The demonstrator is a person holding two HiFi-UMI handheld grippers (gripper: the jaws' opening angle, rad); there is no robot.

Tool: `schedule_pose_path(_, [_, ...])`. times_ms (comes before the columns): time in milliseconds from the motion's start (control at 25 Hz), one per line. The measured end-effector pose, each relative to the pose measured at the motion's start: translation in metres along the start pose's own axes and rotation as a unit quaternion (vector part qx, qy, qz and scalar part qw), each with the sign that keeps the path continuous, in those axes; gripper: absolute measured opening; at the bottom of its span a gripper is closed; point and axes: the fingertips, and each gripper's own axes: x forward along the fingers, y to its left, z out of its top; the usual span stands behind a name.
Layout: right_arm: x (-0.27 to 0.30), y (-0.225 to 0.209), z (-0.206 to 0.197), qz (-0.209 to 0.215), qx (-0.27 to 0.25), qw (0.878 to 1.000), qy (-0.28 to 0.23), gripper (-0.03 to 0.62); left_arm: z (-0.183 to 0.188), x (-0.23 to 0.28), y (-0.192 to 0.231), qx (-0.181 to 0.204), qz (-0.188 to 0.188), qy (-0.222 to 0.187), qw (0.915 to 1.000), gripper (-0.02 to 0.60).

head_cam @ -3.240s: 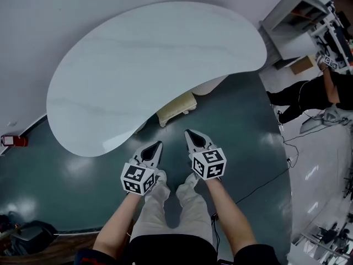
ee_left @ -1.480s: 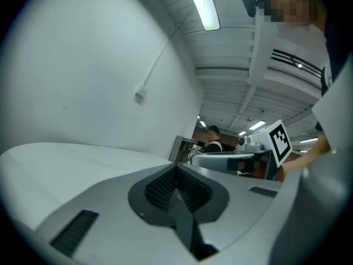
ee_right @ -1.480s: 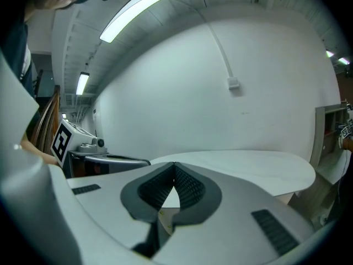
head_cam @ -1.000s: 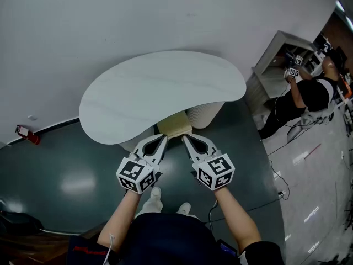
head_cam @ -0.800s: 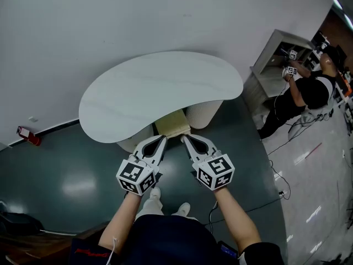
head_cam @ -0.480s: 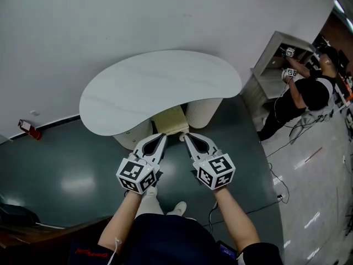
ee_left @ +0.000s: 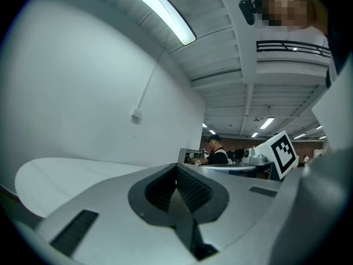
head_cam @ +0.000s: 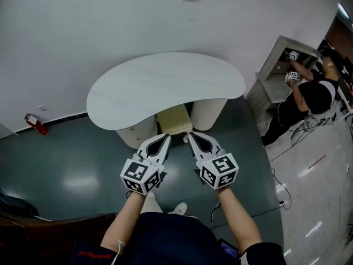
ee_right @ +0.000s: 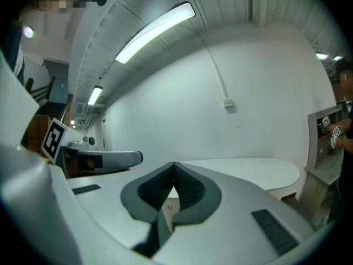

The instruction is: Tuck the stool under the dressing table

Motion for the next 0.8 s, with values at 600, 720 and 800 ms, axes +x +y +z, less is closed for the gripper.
schedule_pose_path(600, [0.017, 0.069, 0.047, -0.017, -0.015, 0.999, -0.027, 0.008, 0.038, -0.051, 0.025, 0.030, -0.012, 0.011, 0.9994, 0.009])
schedule_pose_path(720, [0.019, 0.082, 0.052, -0.025, -0.018, 0.999, -0.034, 0.009, 0.043, -0.061, 0.029, 0.032, -0.021, 0.014, 0.9992, 0.009])
schedule_pose_path(800, [0.020, 0.091, 0.055, -0.027, -0.017, 0.999, -0.037, 0.008, 0.046, -0.067, 0.029, 0.036, -0.028, 0.014, 0.9989, 0.009])
